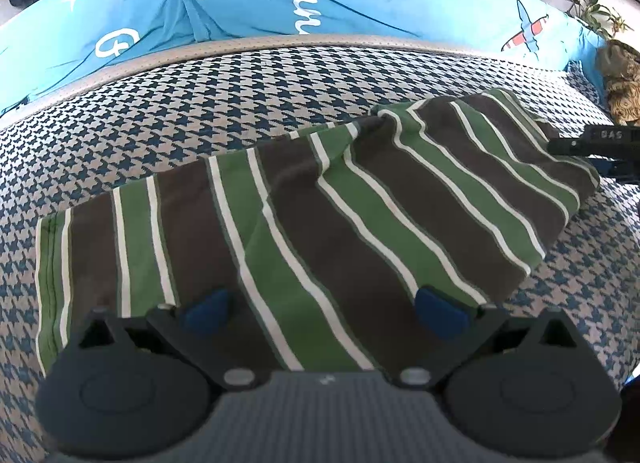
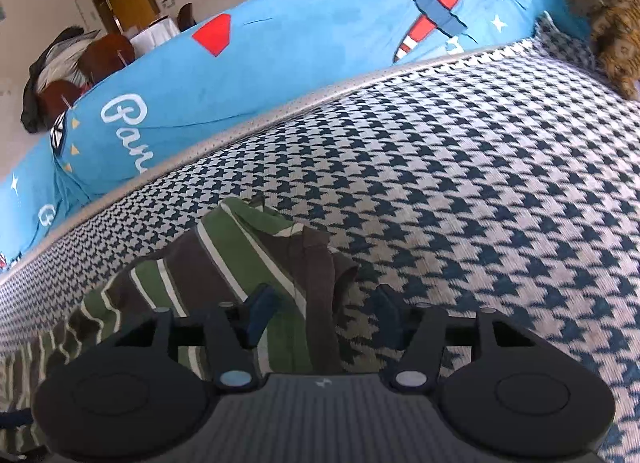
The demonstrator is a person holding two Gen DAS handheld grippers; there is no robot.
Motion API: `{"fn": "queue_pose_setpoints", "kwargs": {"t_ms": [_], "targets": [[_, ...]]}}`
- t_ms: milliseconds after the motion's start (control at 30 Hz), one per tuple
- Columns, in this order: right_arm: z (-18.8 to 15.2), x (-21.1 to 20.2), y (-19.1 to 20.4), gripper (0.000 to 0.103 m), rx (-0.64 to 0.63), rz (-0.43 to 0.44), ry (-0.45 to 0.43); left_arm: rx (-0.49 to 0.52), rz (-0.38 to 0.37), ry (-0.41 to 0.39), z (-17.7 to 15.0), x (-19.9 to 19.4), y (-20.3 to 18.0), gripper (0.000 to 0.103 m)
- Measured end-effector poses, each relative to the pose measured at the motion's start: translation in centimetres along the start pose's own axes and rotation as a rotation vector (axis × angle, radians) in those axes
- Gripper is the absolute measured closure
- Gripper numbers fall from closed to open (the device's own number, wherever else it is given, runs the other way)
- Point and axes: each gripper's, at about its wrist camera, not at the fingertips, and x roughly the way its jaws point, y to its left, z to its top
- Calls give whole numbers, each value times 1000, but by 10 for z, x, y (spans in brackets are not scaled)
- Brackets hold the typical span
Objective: Fold clothes
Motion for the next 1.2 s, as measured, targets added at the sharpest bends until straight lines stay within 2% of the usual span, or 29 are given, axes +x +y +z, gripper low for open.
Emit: {"fn": "queue_pose_setpoints", "kwargs": {"t_ms": [200, 300, 367, 400, 467, 667, 967, 1200], "targets": [[-1, 10, 6, 43, -62, -8, -27, -12, -5, 0, 1, 1, -1, 0], [-1, 12, 8, 48, -77, -3, -31, -18, -7, 1, 2, 2, -1, 0], [0, 13, 8, 54, -84, 2, -32, -20, -8, 2, 3, 2, -1, 0], [0, 13, 8, 63, -87, 3, -33, -20, -8, 2, 3, 3, -2, 0], [1, 14, 8, 73, -82, 16, -31, -16, -6, 3, 3, 4, -4, 0], [2, 12, 13, 89, -90, 43, -28, -9, -3, 2, 3, 5, -6, 0], [-2, -18, 48, 91, -199, 23, -144, -26, -14, -4, 3, 2, -3, 0], [-26, -45, 101, 91, -361, 98, -224, -40, -14, -35, 5, -6, -2, 0]]}}
